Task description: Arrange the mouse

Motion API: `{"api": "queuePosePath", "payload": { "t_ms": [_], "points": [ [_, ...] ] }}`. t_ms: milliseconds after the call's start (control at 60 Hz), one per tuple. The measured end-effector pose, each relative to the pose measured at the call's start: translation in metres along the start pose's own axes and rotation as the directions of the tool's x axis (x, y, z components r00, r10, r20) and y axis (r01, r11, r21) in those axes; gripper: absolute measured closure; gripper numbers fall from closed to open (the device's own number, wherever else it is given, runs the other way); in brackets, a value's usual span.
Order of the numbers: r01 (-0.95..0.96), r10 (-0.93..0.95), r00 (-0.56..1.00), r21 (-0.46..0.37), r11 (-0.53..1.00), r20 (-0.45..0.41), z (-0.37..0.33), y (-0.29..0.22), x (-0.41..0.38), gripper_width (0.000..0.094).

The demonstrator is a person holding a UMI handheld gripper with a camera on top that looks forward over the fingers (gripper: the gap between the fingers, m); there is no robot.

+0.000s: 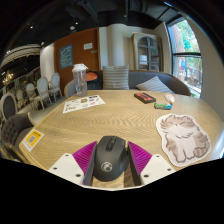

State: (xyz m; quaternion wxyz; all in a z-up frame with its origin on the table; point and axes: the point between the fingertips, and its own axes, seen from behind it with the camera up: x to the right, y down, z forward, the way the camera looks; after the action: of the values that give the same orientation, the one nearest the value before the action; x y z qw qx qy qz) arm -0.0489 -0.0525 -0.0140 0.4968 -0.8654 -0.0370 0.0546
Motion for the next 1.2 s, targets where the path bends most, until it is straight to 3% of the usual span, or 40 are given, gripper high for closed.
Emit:
{"api": "queuePosePath", "payload": {
  "t_ms": [183, 400, 550, 650, 717, 800, 967, 1083, 1200],
  "points": [
    [0.047, -0.045, 0.998, 0.040, 0.998, -0.038, 0.002, -0.006, -0.006, 0.0528],
    [0.061, -0.068, 0.995, 0.089, 0.994, 0.079, -0.013, -0.017, -0.030, 0.0563],
    [0.130, -0.115, 0.991, 0.264, 0.956, -0.070, -0.058, -0.113, 0.037, 0.0563],
    [0.106, -0.050, 0.981, 0.304, 0.947, -0.187, -0.079, -0.158, 0.119, 0.0564],
    [0.109, -0.035, 0.963, 0.265, 0.958, -0.269, -0.069, -0.161, 0.177, 0.0565],
    [0.096, -0.040, 0.945, 0.158, 0.983, -0.325, -0.049, -0.128, 0.229, 0.0566],
    [0.050, -0.053, 0.963, -0.020, 0.999, -0.265, -0.007, -0.058, 0.252, 0.0565],
    [0.042, -0.061, 0.965, -0.078, 0.996, -0.256, 0.001, -0.032, 0.255, 0.0563],
    [0.017, -0.034, 0.968, -0.073, 0.997, -0.247, 0.003, -0.027, 0.255, 0.0442]
  ]
}}
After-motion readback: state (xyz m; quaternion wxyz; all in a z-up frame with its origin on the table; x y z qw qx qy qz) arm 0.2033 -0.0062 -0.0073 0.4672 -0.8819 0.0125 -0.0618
